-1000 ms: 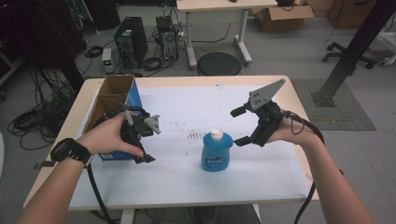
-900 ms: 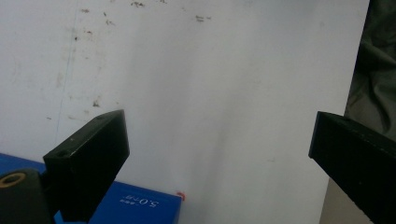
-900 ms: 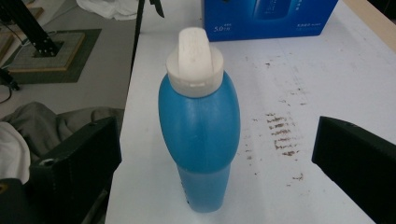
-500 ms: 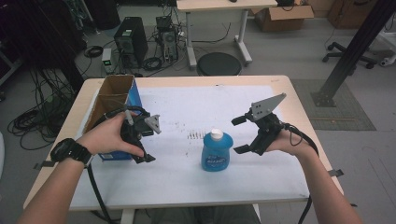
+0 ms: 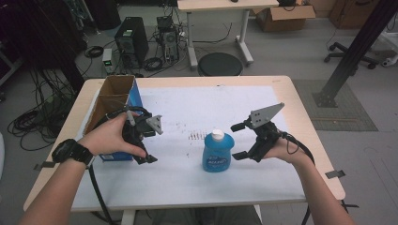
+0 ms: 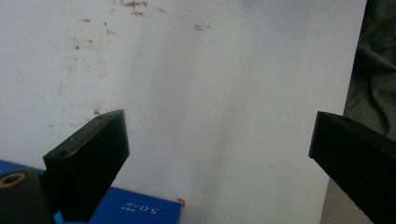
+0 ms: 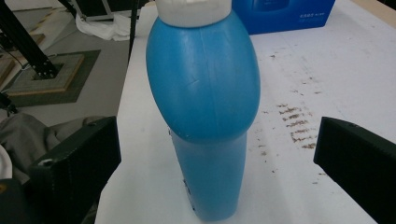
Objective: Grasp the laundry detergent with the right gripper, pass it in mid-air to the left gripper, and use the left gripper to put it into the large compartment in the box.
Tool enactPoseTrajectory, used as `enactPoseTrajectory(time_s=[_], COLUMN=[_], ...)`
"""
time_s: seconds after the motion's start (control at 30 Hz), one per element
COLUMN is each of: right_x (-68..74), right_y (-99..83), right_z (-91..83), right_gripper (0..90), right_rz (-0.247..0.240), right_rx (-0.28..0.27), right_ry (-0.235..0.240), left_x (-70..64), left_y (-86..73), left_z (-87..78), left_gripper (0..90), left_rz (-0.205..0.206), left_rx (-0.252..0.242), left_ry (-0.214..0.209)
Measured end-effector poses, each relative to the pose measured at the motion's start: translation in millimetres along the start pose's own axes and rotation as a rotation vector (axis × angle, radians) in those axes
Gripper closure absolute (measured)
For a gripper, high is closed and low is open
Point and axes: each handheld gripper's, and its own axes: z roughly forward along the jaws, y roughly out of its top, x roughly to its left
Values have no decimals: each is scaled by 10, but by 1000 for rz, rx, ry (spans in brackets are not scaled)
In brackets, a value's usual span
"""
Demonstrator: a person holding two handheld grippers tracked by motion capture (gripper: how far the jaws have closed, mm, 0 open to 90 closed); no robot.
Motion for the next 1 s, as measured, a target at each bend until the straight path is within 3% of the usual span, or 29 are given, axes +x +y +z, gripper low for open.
enactPoseTrajectory(time_s=[0.3, 1.0], right_x=[-10, 5], right_y=[-68, -90], right_z=[214, 543], right_gripper=[11, 96], right_rz=[2, -8], right_rx=[27, 9], right_ry=[0, 27], left_x=[-4, -9], left_y=[12, 8], left_z=[20, 33], left_gripper=[56, 56], left_rz=[1, 5], left_rx=[-4, -8], left_ry=[-5, -4])
